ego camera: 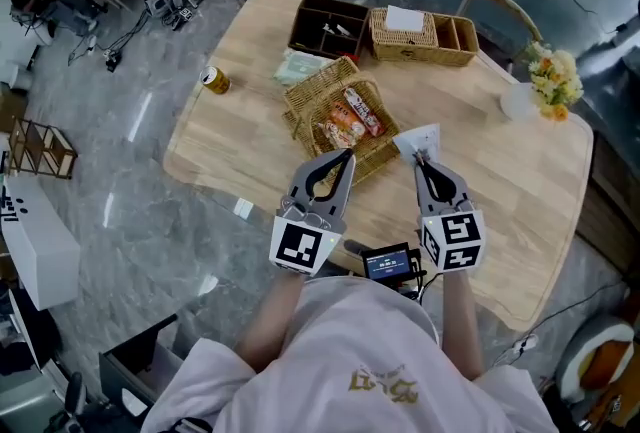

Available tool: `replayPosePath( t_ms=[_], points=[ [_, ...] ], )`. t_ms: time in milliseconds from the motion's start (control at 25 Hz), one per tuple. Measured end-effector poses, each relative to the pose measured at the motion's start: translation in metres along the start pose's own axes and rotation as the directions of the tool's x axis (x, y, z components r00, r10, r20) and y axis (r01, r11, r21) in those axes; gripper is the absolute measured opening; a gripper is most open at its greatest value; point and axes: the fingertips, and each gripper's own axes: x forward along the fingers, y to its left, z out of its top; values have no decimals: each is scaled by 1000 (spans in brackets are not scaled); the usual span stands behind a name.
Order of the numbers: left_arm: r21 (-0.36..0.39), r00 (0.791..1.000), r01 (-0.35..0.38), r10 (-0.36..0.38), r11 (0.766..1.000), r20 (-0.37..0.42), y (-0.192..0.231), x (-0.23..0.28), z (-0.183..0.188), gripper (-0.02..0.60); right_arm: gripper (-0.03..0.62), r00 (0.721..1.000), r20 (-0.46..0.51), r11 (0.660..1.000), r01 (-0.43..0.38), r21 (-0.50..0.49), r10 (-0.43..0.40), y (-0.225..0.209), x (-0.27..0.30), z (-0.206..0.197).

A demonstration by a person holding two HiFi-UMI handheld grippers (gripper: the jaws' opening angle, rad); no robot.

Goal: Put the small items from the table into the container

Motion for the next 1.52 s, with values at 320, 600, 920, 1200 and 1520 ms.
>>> replayPosePath(
  t_ms=[320,600,920,1200,1520],
  points=[
    [-2,999,-52,52,999,0,26,-21,-8,-6,29,999,-10,998,-51,-37,50,33,13,9],
    [-8,997,-80,80,997,-7,50,-33,-14,-6,30,997,-13,996,-74,-55,73,56,25,17],
    [47,999,-36,35,998,18,62,-40,-25,-6,31,996,-19,994,-83,-65,82,75,42,27],
    [-18,998,-62,62,998,-10,81,-46,-31,-6,31,996,-18,993,-88,-73,87,88,56,37],
    [-55,998,-59,58,997,-24,86,-45,-33,-6,31,996,-27,991,-91,-96,89,92,66,43]
  ],
)
